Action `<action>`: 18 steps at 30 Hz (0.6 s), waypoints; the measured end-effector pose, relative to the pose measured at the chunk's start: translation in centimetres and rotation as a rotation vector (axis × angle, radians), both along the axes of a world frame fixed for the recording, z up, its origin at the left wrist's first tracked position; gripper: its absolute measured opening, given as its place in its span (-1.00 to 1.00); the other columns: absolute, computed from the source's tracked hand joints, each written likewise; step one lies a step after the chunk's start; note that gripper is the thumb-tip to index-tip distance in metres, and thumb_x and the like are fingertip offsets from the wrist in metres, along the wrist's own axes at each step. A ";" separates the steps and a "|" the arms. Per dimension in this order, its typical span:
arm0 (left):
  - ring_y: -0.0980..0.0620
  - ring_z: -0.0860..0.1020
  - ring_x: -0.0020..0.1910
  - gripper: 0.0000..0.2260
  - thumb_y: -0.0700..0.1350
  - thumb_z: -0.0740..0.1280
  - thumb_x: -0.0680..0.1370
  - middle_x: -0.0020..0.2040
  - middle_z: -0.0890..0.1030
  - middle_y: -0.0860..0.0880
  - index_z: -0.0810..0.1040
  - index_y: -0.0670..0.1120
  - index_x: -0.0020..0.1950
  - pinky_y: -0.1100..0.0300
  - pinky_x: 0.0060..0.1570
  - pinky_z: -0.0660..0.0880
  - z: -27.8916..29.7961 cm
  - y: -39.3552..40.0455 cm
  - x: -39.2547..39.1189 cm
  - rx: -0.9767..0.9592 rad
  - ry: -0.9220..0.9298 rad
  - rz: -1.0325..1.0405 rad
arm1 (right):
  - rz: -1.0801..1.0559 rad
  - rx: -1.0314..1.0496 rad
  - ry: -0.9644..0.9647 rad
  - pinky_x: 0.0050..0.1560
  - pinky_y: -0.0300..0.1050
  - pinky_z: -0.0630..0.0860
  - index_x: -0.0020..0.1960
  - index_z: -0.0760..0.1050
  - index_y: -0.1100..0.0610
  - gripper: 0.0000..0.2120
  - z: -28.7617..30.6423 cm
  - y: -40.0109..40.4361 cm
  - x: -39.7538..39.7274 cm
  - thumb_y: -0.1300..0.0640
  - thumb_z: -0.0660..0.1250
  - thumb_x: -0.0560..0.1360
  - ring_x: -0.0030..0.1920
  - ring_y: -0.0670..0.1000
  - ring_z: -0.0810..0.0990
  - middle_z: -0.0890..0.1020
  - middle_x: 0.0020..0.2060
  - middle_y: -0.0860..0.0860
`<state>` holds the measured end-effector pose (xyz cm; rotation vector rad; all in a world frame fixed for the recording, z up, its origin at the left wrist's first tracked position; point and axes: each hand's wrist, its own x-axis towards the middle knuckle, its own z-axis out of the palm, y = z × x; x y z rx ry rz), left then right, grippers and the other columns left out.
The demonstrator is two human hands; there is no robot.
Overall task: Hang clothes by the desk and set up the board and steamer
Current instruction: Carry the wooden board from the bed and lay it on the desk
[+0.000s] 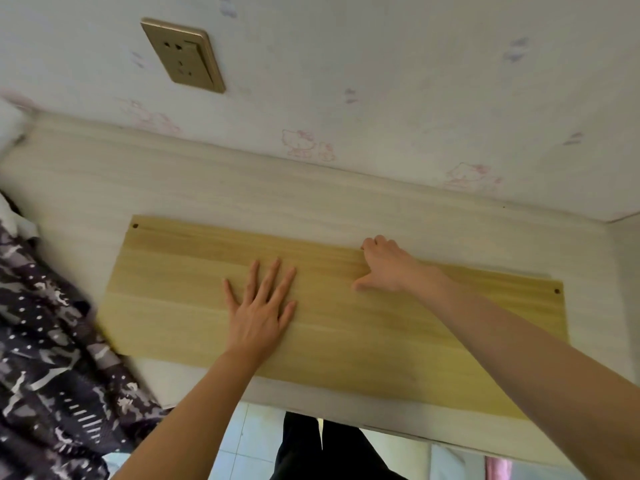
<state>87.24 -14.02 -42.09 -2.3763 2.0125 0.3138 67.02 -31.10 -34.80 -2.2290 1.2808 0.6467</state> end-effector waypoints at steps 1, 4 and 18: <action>-0.05 -0.03 0.56 -0.48 0.21 -0.03 0.58 0.57 0.06 0.10 0.05 0.20 0.55 -0.43 0.34 -0.01 0.0 -0.1 0.0 -0.003 -0.005 0.006 | -0.002 -0.003 -0.006 0.20 0.13 0.43 0.35 0.24 0.25 -0.23 -0.1 -0.1 0.0 -0.20 0.43 0.38 0.23 0.23 0.38 0.37 0.22 0.19; -0.06 0.00 0.56 -0.48 0.21 -0.02 0.58 0.57 0.09 0.09 0.07 0.20 0.54 -0.43 0.33 0.00 0.1 -0.5 0.0 -0.001 -0.008 0.015 | -0.009 -0.002 0.012 0.21 0.16 0.42 0.35 0.25 0.24 -0.26 0.0 -0.2 0.2 -0.18 0.43 0.39 0.25 0.24 0.33 0.35 0.23 0.18; -0.11 0.11 0.53 -0.48 0.24 -0.05 0.56 0.55 0.18 0.05 0.14 0.19 0.53 -0.39 0.35 0.07 -0.5 -1.3 -0.5 0.008 0.023 0.105 | -0.012 -0.235 -0.095 0.32 0.11 0.34 0.45 0.23 0.08 -0.41 -2.0 5.4 -2.6 -0.08 0.31 0.50 0.37 0.17 0.24 0.27 0.37 0.11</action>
